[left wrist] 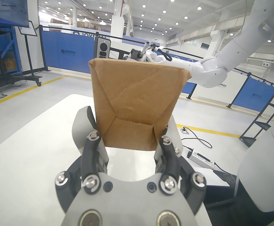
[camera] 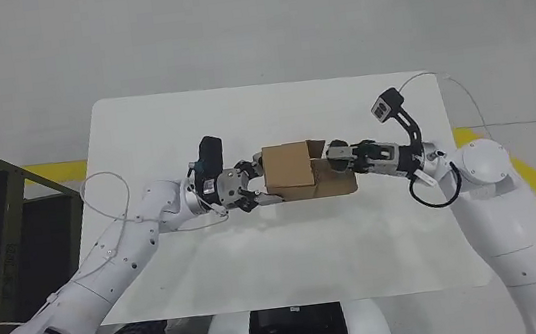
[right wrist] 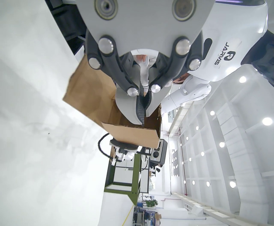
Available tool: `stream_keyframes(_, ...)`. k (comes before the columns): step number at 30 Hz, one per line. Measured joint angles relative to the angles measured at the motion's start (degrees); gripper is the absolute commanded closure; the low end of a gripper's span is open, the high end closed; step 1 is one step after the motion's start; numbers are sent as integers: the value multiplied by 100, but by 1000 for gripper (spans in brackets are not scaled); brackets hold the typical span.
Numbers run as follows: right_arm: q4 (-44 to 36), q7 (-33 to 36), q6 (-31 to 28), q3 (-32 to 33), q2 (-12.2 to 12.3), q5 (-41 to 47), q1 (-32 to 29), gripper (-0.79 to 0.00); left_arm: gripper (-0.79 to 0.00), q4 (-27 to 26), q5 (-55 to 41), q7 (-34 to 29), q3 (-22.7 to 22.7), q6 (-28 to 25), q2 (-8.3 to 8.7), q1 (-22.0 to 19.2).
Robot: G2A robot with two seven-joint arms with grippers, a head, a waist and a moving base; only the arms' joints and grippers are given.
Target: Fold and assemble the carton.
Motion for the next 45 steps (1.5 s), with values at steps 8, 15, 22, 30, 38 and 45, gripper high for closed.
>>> stream_keyframes(8, 261, -407, 134, -43, -19, -45, 270, 0, -379, -27, -7, 48, 42, 0, 14, 1)
stream_keyframes(15, 470, -234, 77, -415, -84, -52, 595, 0, -382, -43, -51, 85, 106, 0, 30, 6)
stream_keyframes(22, 289, 14, 63, -585, -81, -188, 574, 0, -385, -15, -110, 136, 126, 0, 23, -11)
stream_keyframes(30, 29, -22, 107, -755, -102, -151, 545, 0, -388, -12, -158, 91, 181, 0, -9, -64)
stream_keyframes(38, 147, -51, 112, -636, -75, -94, 533, 0, -409, 27, -171, 137, 191, 0, -22, -75)
stream_keyframes(45, 108, -50, 87, 4, 57, 63, 211, 0, -388, 80, -117, 201, 134, 0, -7, -43)
